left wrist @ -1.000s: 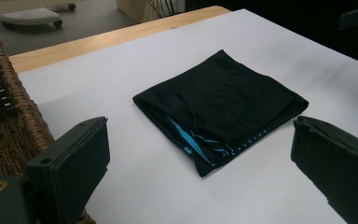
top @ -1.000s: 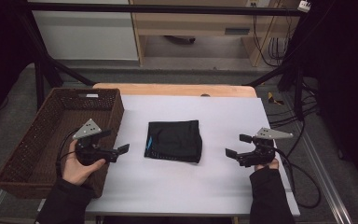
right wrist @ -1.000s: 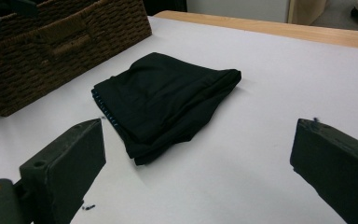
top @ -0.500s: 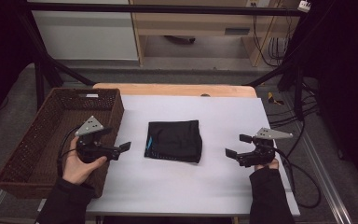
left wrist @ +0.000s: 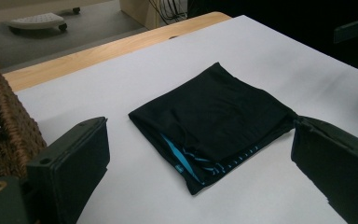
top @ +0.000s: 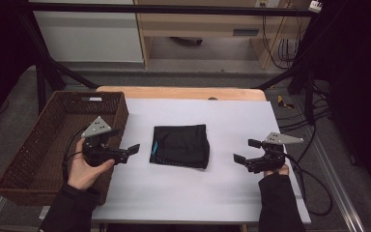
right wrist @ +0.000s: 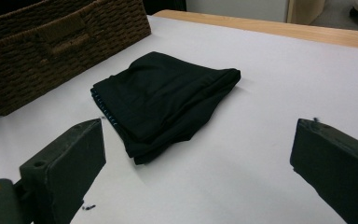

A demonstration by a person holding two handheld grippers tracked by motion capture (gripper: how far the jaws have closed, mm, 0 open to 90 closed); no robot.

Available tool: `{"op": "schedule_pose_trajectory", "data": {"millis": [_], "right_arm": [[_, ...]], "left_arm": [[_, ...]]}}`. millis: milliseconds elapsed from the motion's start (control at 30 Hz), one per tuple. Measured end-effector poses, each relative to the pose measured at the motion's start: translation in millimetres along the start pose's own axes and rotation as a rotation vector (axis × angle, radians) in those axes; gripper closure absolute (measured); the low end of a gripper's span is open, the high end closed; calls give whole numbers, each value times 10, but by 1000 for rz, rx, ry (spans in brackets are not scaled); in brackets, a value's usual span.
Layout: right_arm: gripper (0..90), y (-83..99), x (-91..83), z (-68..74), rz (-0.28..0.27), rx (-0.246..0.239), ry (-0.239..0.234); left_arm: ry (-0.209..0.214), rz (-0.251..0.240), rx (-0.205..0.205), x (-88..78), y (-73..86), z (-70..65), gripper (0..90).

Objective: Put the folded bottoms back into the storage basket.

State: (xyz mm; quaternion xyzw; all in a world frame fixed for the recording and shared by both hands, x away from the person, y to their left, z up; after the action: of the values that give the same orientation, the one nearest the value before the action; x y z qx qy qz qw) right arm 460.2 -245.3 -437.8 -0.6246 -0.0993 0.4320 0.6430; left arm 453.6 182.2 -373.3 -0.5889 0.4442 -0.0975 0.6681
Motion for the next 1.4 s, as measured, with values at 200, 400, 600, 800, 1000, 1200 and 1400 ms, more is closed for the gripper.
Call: {"op": "schedule_pose_trajectory", "data": {"millis": [200,400,600,800,1000,1200,1400], "right_arm": [[35,3,2,3,3,-3,-3],[35,2,0,4,3,-4,-5],[35,5,5,5,6,-6,-5],[35,6,6,6,7,-6,-5],[35,8,10,6,7,-8,-5],[35,11,14,7,10,-8,-5],[35,14,17,4,13,-11,-2]], "left_arm": [[6,14,10,108,-56,-85,43],[19,33,18,244,-65,-147,43],[32,44,15,385,-54,-201,43],[35,59,15,534,-23,-227,44],[30,68,13,642,16,-230,45],[31,78,12,747,35,-229,44],[55,83,0,882,75,-214,43]]}}
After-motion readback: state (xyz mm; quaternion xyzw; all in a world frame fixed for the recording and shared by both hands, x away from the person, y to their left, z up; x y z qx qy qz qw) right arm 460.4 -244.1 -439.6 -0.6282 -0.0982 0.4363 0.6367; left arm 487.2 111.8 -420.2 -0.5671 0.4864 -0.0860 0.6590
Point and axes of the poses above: each handheld gripper's, and its own axes: x roughly forward along the jaws, y roughly out of its underside, z roughly to its left, the point moved 5 cm from there along x, roughly forward along the jaws, and after that the axes turned 3 degrees about y, right-handed, at the moved point
